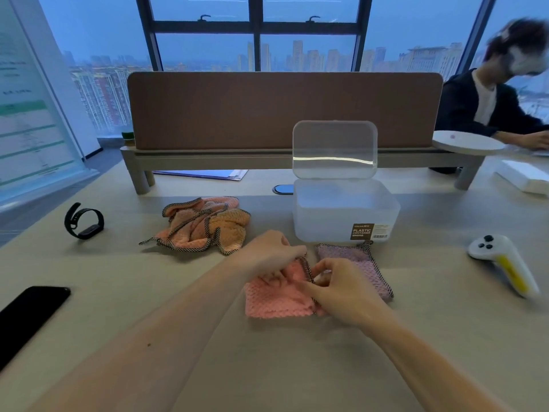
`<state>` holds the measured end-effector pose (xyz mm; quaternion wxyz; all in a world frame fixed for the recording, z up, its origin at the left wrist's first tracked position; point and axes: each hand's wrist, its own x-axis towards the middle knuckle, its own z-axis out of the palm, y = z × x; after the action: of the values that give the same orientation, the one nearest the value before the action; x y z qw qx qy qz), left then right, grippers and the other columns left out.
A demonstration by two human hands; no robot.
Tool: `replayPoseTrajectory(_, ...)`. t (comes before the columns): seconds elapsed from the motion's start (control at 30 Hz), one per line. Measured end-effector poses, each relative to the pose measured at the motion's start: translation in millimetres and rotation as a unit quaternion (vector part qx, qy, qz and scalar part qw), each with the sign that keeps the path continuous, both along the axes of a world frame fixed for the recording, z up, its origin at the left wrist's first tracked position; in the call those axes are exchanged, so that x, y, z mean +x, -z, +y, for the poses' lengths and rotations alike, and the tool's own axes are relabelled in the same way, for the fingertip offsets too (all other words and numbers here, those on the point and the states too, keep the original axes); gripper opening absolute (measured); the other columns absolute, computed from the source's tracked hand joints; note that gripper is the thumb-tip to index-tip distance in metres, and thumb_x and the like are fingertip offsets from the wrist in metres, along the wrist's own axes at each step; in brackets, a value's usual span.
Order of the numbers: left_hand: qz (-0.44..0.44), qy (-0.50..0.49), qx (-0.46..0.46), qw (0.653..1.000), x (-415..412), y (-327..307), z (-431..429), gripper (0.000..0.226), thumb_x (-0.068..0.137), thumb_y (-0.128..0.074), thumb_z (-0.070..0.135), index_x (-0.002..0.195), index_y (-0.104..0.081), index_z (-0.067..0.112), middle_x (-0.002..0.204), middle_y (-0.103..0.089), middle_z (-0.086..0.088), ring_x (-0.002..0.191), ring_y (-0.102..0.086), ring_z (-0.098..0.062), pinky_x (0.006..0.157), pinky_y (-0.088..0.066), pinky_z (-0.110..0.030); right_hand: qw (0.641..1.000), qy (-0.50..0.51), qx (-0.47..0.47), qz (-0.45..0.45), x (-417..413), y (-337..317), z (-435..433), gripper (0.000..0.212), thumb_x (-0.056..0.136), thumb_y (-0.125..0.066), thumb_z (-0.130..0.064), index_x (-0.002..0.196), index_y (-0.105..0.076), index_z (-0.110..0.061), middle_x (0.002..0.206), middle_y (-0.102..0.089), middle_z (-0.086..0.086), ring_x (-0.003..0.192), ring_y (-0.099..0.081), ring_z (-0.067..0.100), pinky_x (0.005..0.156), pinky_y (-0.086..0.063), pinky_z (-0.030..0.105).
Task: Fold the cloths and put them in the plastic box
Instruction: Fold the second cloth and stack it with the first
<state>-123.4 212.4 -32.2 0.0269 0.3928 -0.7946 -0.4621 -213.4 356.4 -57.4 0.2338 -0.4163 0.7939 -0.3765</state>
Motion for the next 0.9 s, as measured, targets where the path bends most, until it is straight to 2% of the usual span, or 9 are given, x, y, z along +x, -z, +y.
replayPoseTrajectory(0.17, 0.004, 0.023, -0.234, 0.972, 29.9, 3.9, -23.2, 0.023, 0.094, -0.066, 0.04, 0.109, -0.065, 0.023, 0.091, -0.067, 0.008, 0.084, -0.064, -0.01, 0.072, -0.049, -0.028, 0.993, -0.002, 0.0, 0.119, -1.3, 5.7, -0.9, 0.018, 0.084, -0.078, -0.032, 0.092, -0.067, -0.02, 0.071, -0.073, -0.003, 0.066, -0.067, 0.007, 0.074, -0.06, 0.034)
replayPoseTrajectory(0.27, -0.015, 0.086, -0.28, 0.956, 45.6, 12.7, -33.0, 0.023, 0.089, -0.072, 0.035, 0.108, -0.07, 0.022, 0.097, -0.066, 0.009, 0.089, -0.061, -0.009, 0.073, -0.047, -0.021, 0.988, -0.002, -0.006, 0.153, 1.1, 1.5, -1.6, 0.016, 0.085, -0.077, -0.033, 0.087, -0.062, -0.028, 0.072, -0.069, -0.009, 0.07, -0.064, 0.001, 0.07, -0.052, 0.023)
replayPoseTrajectory(0.4, 0.01, 0.095, -0.281, 0.955, 52.8, 19.2, -36.2, 0.016, 0.088, -0.074, 0.031, 0.102, -0.073, 0.023, 0.101, -0.066, 0.01, 0.092, -0.059, -0.005, 0.076, -0.044, -0.019, 0.998, -0.012, -0.026, 0.048, -1.4, 6.9, -6.7, 0.004, 0.09, -0.074, -0.022, 0.09, -0.07, -0.021, 0.069, -0.074, 0.0, 0.052, -0.064, 0.004, 0.059, -0.053, 0.026)
replayPoseTrajectory(0.57, 0.01, 0.081, -0.264, 0.961, 58.4, 21.0, -42.6, 0.004, 0.091, -0.071, 0.025, 0.093, -0.068, 0.025, 0.102, -0.065, 0.009, 0.091, -0.062, -0.008, 0.079, -0.05, -0.024, 0.995, 0.001, -0.039, -0.095, -3.8, 11.8, -8.8, 0.019, 0.093, -0.071, -0.016, 0.111, -0.071, -0.012, 0.062, -0.07, -0.002, 0.047, -0.06, 0.009, 0.053, -0.05, 0.028)
replayPoseTrajectory(0.63, 0.008, 0.076, -0.258, 0.963, 61.0, 21.5, -43.7, 0.004, 0.093, -0.069, 0.022, 0.097, -0.067, 0.022, 0.103, -0.066, 0.007, 0.091, -0.063, -0.009, 0.079, -0.051, -0.024, 1.0, -0.017, -0.008, -0.014, -0.3, 11.5, -6.3, 0.022, 0.093, -0.071, -0.018, 0.114, -0.07, -0.015, 0.063, -0.072, -0.005, 0.048, -0.061, 0.004, 0.059, -0.051, 0.025)
replayPoseTrajectory(0.7, 0.006, 0.071, -0.26, 0.963, 62.0, 22.0, -43.0, 0.009, 0.095, -0.068, 0.022, 0.103, -0.066, 0.02, 0.105, -0.066, 0.005, 0.091, -0.063, -0.009, 0.076, -0.049, -0.021, 0.99, -0.01, 0.014, 0.141, 3.4, 8.8, -4.2, 0.036, 0.09, -0.072, -0.029, 0.124, -0.065, -0.019, 0.083, -0.072, -0.007, 0.071, -0.066, 0.002, 0.077, -0.052, 0.026)
replayPoseTrajectory(0.77, -0.001, 0.053, -0.265, 0.963, 61.7, 19.7, -39.2, 0.02, 0.094, -0.067, 0.029, 0.111, -0.065, 0.019, 0.109, -0.066, 0.003, 0.094, -0.061, -0.011, 0.081, -0.05, -0.024, 0.962, -0.002, 0.009, 0.273, 9.9, 0.4, -2.6, 0.052, 0.09, -0.07, -0.038, 0.136, -0.051, -0.023, 0.108, -0.065, -0.004, 0.098, -0.066, 0.017, 0.087, -0.052, 0.034)
replayPoseTrajectory(0.83, -0.044, 0.035, -0.264, 0.963, 60.7, 16.4, -34.7, 0.034, 0.09, -0.069, 0.041, 0.113, -0.065, 0.015, 0.109, -0.065, 0.0, 0.097, -0.061, -0.015, 0.086, -0.054, -0.034, 0.932, -0.032, 0.015, 0.36, 17.3, -6.1, -3.0, 0.063, 0.092, -0.066, -0.042, 0.146, -0.037, -0.027, 0.127, -0.053, -0.002, 0.103, -0.067, 0.025, 0.083, -0.055, 0.039)
replayPoseTrajectory(0.9, -0.1, 0.034, -0.244, 0.964, 59.1, 12.9, -29.7, 0.044, 0.085, -0.072, 0.046, 0.107, -0.069, 0.008, 0.103, -0.069, -0.008, 0.086, -0.06, -0.018, 0.077, -0.052, -0.039, 0.915, -0.082, 0.037, 0.393, 25.3, -4.5, -4.6, 0.059, 0.097, -0.057, -0.041, 0.15, -0.033, -0.03, 0.137, -0.045, -0.005, 0.105, -0.067, 0.023, 0.083, -0.056, 0.037)
